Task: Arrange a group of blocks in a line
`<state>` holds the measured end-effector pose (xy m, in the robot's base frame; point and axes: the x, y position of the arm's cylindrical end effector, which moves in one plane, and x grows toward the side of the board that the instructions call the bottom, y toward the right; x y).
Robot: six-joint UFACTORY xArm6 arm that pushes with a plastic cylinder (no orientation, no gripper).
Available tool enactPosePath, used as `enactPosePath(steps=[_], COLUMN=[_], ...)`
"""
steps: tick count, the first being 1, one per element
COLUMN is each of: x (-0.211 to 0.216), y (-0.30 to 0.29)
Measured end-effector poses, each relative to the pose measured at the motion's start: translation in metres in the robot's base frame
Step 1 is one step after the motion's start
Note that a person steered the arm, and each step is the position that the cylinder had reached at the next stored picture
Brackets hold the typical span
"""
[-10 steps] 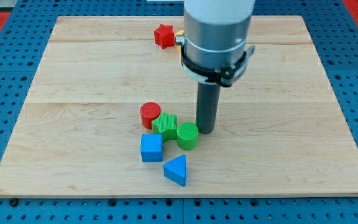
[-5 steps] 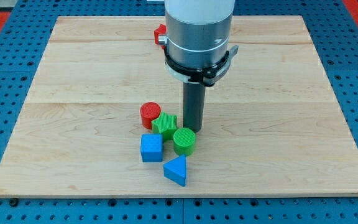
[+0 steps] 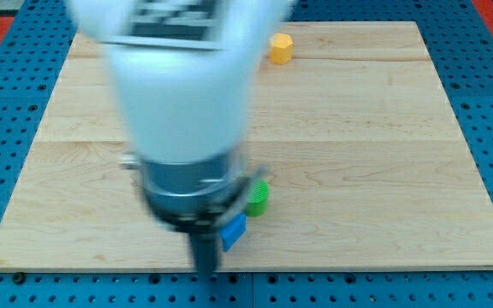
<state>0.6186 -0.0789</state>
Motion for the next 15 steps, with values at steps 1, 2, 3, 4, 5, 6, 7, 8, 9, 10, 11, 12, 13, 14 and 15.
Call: enactPosePath(steps=[1,2,3,4,5,6,7,8,9,10,11,12,13,14,15], x=[-0.009,-0.037,-0.029,-0.026,-0.026,-0.026,-0.021,-0.015,-0.020,-0.037,-0.049,-0.033,-0.033,-0.033,-0.052], y=[-0.065,-0.069,-0.039,0.011,0.056,0.092,0.078,0.038,0.026,0.015,0.017,0.019,0.028,0.069,0.066])
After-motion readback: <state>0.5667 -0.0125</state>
